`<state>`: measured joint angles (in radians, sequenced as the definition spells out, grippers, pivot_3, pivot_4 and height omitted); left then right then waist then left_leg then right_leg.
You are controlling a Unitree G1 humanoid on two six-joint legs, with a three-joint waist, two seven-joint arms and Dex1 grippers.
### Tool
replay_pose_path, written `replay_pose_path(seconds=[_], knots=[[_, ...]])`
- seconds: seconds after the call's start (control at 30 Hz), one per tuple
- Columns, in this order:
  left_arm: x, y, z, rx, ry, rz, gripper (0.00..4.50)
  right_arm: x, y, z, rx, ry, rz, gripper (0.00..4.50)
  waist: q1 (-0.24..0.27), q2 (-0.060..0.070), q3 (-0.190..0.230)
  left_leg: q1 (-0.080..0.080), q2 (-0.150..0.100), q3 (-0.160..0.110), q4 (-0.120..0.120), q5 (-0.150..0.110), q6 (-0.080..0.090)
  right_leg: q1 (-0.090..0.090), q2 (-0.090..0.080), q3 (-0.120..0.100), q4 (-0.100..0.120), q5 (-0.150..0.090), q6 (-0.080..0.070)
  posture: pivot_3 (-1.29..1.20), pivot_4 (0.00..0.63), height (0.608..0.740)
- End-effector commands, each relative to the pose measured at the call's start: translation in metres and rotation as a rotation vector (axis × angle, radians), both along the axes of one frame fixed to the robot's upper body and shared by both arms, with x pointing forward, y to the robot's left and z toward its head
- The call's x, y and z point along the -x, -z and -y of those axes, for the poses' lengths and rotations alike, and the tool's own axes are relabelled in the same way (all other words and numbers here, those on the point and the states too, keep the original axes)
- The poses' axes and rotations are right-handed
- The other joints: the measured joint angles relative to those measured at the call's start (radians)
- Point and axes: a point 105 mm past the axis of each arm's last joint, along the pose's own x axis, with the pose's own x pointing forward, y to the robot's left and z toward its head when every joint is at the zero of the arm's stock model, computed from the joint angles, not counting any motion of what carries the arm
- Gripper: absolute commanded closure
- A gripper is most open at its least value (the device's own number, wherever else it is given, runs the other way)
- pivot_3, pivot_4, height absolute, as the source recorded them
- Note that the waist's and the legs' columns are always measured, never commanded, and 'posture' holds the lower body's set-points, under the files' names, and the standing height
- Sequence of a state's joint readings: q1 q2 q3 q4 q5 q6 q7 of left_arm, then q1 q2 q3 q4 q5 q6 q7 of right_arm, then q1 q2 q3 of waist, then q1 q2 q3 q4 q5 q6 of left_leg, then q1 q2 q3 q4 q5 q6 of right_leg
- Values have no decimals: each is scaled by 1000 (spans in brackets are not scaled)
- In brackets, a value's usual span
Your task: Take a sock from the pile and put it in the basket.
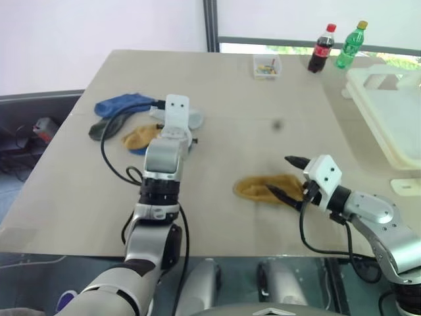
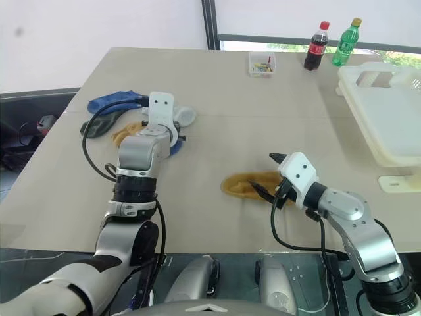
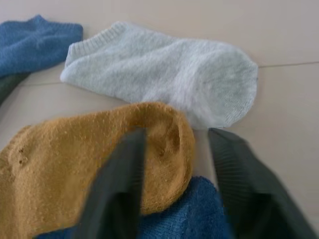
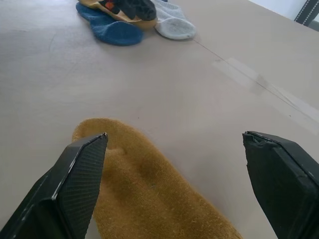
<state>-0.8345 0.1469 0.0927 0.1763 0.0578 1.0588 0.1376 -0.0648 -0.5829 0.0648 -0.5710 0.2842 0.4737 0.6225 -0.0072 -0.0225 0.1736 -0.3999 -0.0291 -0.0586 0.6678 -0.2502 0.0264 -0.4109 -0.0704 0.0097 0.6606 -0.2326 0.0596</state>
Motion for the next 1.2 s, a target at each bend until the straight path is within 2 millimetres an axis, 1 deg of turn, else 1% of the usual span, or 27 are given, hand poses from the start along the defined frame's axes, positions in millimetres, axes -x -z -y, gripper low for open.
replay_pose_path(seconds=[0.03,0.23,0.27,0.33,0.4,0.47,0.5,0.53,0.63,0.7,0.73,0.77,0.87,1.1,1.17,1.2], knots=[[-3,-13,-3,-19,-23,52,4440,3,-11,-1,-8,-5,51,0,0,0,0,0,0,0,0,0,0,0,0,0,0,0,0,0,150,740],[-3,-10,-5,-30,-26,57,4440,3,-11,-1,-6,-2,52,0,0,0,0,0,0,0,0,0,0,0,0,0,0,0,0,0,150,740],[-3,-11,-5,-30,-23,61,4440,3,-11,-1,-6,-3,53,0,0,0,0,0,0,0,0,0,0,0,0,0,0,0,0,0,150,740],[-1,-14,2,15,31,71,4440,3,-11,-1,-6,-3,55,0,0,0,0,0,0,0,0,0,0,0,0,0,0,0,0,0,150,740],[2,-19,1,-1,51,88,4440,2,-12,-1,-5,-2,56,0,-1,0,0,0,0,0,0,0,-1,0,0,0,0,0,0,0,150,740],[4,-20,-1,-6,56,85,4440,2,-12,-1,-4,-1,57,0,-1,0,0,0,0,0,0,1,-1,0,0,0,0,0,0,0,150,740],[4,-18,1,10,90,74,4440,2,-11,-1,-3,-1,56,0,-1,0,0,0,0,0,0,1,-1,0,0,0,0,0,0,0,150,740],[4,-16,9,56,177,64,4440,2,-11,-1,-3,-2,56,0,-1,0,0,0,0,0,0,1,-1,0,0,0,0,0,0,0,150,740],[2,-17,8,68,184,70,3683,1,-10,-3,-3,-6,57,0,-1,0,0,0,0,0,0,1,-1,0,0,0,0,0,0,0,150,740],[1,-16,8,61,153,58,2731,1,-11,-3,-3,-6,58,0,1,0,0,0,0,0,0,1,-1,0,0,0,0,0,0,0,150,740],[1,-15,7,52,137,53,2619,0,-11,-3,-3,-6,58,0,2,0,0,0,0,0,0,1,-1,0,0,0,0,0,0,0,150,740],[1,-13,4,29,106,45,2037,1,-11,-2,-2,-5,58,0,2,0,0,0,0,0,0,1,-1,0,0,0,0,0,0,0,150,740],[0,-11,0,-4,65,43,2037,1,-10,-1,0,-2,58,0,2,0,0,0,0,0,0,0,0,0,0,0,0,0,0,0,150,740],[-7,-3,4,12,59,37,2037,1,-11,-1,-1,4,60,0,1,0,0,0,0,0,0,0,0,0,0,0,0,0,0,0,150,740],[-11,-3,4,17,48,43,2540,1,-11,0,-1,7,61,0,2,0,0,0,0,0,0,0,0,0,0,0,0,0,0,0,150,740],[-12,-3,4,17,47,47,2886,1,-11,0,0,8,62,0,2,0,0,0,0,0,0,0,0,0,0,0,0,0,0,0,150,740]])
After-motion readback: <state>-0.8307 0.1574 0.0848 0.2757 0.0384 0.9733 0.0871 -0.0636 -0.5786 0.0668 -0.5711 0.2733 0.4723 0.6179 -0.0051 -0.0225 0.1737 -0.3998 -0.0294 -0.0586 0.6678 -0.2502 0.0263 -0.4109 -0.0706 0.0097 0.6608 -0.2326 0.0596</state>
